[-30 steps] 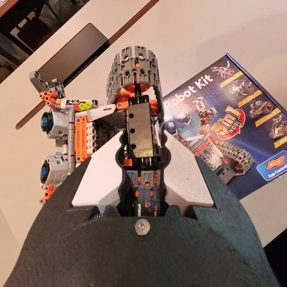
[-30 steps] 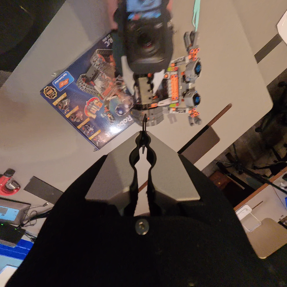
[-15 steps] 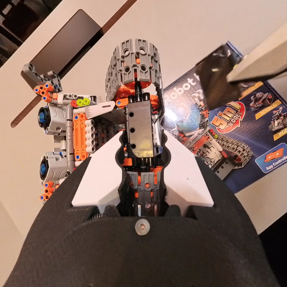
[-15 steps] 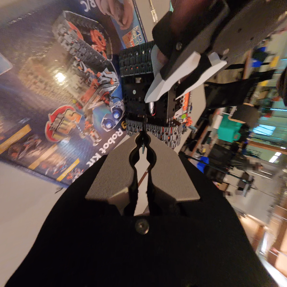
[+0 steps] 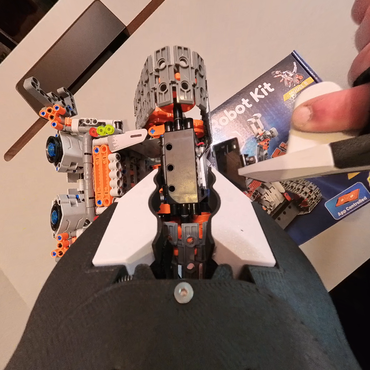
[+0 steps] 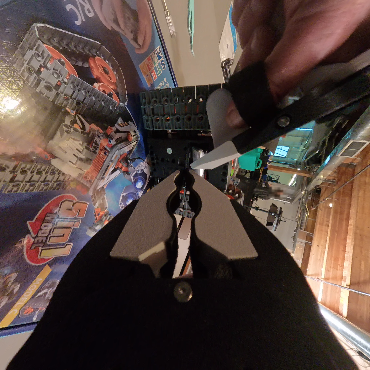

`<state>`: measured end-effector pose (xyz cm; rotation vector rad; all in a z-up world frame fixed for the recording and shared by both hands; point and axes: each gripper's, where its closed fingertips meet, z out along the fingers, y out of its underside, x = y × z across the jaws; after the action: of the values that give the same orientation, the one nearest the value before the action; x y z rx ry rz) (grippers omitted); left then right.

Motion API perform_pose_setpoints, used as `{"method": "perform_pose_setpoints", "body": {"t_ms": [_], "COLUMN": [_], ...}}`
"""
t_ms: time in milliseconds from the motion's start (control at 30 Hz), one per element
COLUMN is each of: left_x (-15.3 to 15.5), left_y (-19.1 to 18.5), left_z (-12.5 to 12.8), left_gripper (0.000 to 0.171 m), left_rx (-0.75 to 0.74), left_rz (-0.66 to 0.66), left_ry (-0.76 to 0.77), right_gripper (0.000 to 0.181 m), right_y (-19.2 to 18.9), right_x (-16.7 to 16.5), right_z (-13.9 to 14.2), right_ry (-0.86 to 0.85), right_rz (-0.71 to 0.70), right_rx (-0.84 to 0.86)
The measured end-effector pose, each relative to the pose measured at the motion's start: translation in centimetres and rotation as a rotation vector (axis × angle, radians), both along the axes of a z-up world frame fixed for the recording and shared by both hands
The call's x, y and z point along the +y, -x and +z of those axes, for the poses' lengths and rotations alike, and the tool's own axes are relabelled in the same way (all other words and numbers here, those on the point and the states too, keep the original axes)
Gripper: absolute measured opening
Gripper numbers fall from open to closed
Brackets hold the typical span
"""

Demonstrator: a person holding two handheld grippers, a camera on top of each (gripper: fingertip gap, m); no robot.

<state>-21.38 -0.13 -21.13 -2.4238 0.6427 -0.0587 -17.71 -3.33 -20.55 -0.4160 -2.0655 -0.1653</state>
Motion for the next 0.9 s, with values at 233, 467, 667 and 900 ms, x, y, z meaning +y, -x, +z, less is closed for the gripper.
{"method": "perform_pose_setpoints", "body": {"t_ms": [233, 467, 667, 900], "left_x": [0.0, 0.0, 0.0, 0.0], "left_y": [0.0, 0.1, 0.2, 0.4], "left_z": [0.0, 0.0, 0.1, 0.2], "left_gripper": [0.043, 0.043, 0.042, 0.042], "left_rx": [-0.001, -0.004, -0.012, -0.042], "left_rz": [-0.010, -0.014, -0.011, -0.011], "left_ry": [0.008, 0.016, 0.017, 0.026], "right_gripper": [0.000, 0.000, 0.000, 0.000], "right_y": [0.9, 1.2, -0.2, -3.2], "right_x": [0.7, 0.9, 0.1, -1.1], "right_z": [-0.8, -0.6, -0.4, -0.4], "right_ry": [-0.040, -0.043, 0.029, 0.211], "right_rz": [-0.017, -0.023, -0.036, -0.127], "right_rx": [-0.006, 0.010, 0.006, 0.018]}}
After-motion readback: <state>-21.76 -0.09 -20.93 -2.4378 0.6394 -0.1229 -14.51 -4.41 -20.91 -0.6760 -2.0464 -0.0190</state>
